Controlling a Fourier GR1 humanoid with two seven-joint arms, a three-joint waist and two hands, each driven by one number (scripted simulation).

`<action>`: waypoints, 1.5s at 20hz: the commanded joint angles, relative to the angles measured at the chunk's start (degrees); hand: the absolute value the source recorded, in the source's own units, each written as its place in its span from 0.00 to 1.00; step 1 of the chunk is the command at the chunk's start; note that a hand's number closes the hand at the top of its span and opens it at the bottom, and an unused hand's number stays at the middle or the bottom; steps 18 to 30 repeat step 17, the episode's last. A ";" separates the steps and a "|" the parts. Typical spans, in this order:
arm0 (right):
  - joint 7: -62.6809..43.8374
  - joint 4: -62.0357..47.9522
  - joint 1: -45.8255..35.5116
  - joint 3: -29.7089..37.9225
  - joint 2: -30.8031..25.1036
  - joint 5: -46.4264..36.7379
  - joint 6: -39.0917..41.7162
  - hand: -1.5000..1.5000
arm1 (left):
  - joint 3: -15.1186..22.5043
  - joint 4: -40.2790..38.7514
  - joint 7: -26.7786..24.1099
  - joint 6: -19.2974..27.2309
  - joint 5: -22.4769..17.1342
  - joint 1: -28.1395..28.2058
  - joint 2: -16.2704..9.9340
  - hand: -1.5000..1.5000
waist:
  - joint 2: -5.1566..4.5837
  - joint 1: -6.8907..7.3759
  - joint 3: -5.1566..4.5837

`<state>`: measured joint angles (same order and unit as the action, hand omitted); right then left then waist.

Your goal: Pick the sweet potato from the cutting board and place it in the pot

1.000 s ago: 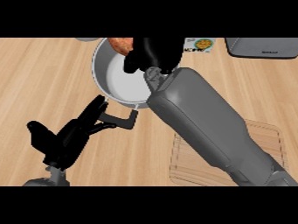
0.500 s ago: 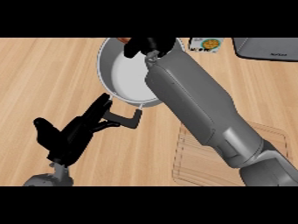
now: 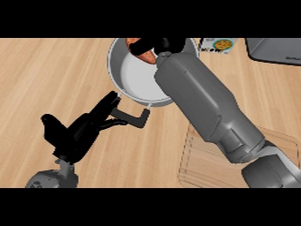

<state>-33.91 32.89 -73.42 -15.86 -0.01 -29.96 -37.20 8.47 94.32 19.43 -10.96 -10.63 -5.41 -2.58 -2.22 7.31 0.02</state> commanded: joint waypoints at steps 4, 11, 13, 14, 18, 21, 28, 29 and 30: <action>11.36 0.14 1.30 3.47 0.01 12.08 -7.36 0.00 | 0.55 -1.86 -0.88 -1.62 0.10 1.09 -0.62 0.50 | -0.47 1.79 -0.03; 23.02 -2.08 2.64 3.53 0.01 17.61 -15.40 0.00 | 1.31 -0.74 2.26 0.46 0.38 -0.65 0.99 0.50 | -0.14 1.14 -0.01; 24.35 -5.07 1.89 4.50 0.01 17.88 -16.94 0.00 | 0.35 0.19 1.23 0.62 0.44 0.52 0.35 0.50 | 0.25 -0.08 -0.04; 24.80 -6.01 0.27 5.51 0.01 17.74 -17.44 0.00 | 0.18 -1.99 0.48 1.32 0.88 -0.11 1.19 0.50 | 0.25 -1.09 -0.06; 29.13 -6.56 3.50 5.89 0.00 20.60 -18.62 0.00 | -0.84 -1.85 -1.56 0.09 0.47 2.52 -0.12 0.50 | 0.71 -2.30 -0.04; 29.13 -6.56 3.50 5.89 0.00 20.60 -18.62 0.00 | -0.84 -1.85 -1.56 0.09 0.47 2.52 -0.12 0.50 | 0.71 -2.30 -0.04; 29.13 -6.56 3.50 5.89 0.00 20.60 -18.62 0.00 | -0.84 -1.85 -1.56 0.09 0.47 2.52 -0.12 0.50 | 0.71 -2.30 -0.04; 29.13 -6.56 3.50 5.89 0.00 20.60 -18.62 0.00 | -0.84 -1.85 -1.56 0.09 0.47 2.52 -0.12 0.50 | 0.71 -2.30 -0.04; 29.13 -6.56 3.50 5.89 0.00 20.60 -18.62 0.00 | -0.84 -1.85 -1.56 0.09 0.47 2.52 -0.12 0.50 | 0.71 -2.30 -0.04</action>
